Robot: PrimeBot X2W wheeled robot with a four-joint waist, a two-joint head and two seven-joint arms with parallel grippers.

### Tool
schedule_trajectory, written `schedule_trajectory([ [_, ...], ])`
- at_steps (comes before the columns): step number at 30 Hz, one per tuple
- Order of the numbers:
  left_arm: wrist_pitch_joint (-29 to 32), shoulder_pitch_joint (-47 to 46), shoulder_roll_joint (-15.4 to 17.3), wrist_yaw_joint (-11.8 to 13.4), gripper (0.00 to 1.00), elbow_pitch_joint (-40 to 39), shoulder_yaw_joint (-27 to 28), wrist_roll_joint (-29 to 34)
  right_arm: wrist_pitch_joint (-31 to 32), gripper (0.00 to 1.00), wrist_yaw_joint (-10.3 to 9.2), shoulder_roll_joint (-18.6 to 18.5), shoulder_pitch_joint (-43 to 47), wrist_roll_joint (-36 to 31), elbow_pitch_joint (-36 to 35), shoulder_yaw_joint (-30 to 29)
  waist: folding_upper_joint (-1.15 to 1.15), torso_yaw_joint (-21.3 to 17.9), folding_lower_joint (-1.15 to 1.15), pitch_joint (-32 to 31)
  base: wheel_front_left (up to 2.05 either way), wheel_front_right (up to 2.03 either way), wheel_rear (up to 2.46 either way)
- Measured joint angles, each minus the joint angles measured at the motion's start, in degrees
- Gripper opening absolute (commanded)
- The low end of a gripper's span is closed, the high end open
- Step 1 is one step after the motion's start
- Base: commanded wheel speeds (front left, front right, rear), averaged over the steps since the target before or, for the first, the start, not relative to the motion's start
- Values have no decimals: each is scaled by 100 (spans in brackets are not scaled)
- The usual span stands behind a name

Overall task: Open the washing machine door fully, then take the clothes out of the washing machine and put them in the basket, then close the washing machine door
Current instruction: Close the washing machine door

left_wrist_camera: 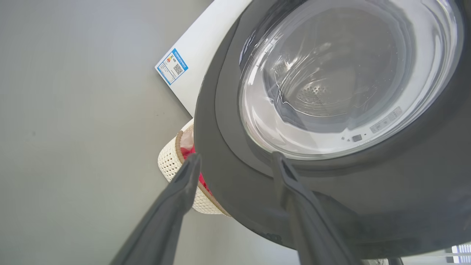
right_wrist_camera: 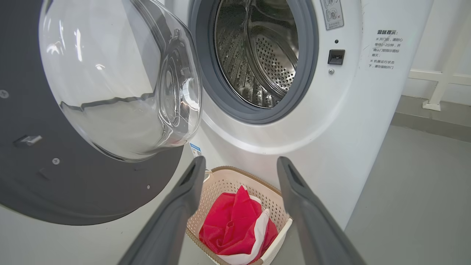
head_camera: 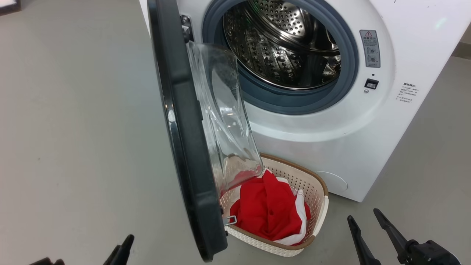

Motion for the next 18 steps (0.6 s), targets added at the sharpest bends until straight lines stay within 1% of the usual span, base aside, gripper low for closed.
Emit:
schedule_trajectory([
  [2, -308, -2, 10, 0, 100, 131, -111, 255, 0, 100, 0, 0, -29, 0, 2, -1, 0, -1, 0, 5, 0, 0, 0],
  [4, -620, -4, -23, 0, 100, 226, -167, 308, 0, 100, 0, 0, -31, 0, 3, -1, 0, -5, 0, 4, 0, 0, 0],
  [8, -957, -7, -49, 0, 100, 390, -286, 513, 0, 100, 0, 1, -31, 0, 2, -2, 0, -19, 0, -10, 0, 0, 0],
  [12, -1061, -7, -101, 0, 100, 528, -309, 690, 0, 100, 0, 1, -31, 0, 2, -13, 0, -20, 0, -7, 0, 0, 0],
  [14, -1082, -8, -146, 0, 100, 610, -290, 920, 0, 100, 0, 1, -31, 0, 1, -18, 0, -15, 0, 7, 0, 0, 0],
  [15, -1083, -8, -199, 0, 100, 630, -188, 1043, 0, 100, 0, 1, -31, 0, 1, -22, 0, -9, 0, 11, 0, 0, 0],
  [17, -1083, -15, -280, 0, 100, 664, 85, 1491, 0, 100, 0, 1, -31, 0, 1, -29, 0, -2, 0, 17, 0, 0, 0],
  [18, -1083, -15, -280, 0, 100, 664, 85, 1491, 0, 100, 0, 1, -31, 0, 1, -29, 0, -2, 0, 17, 0, 0, 0],
])
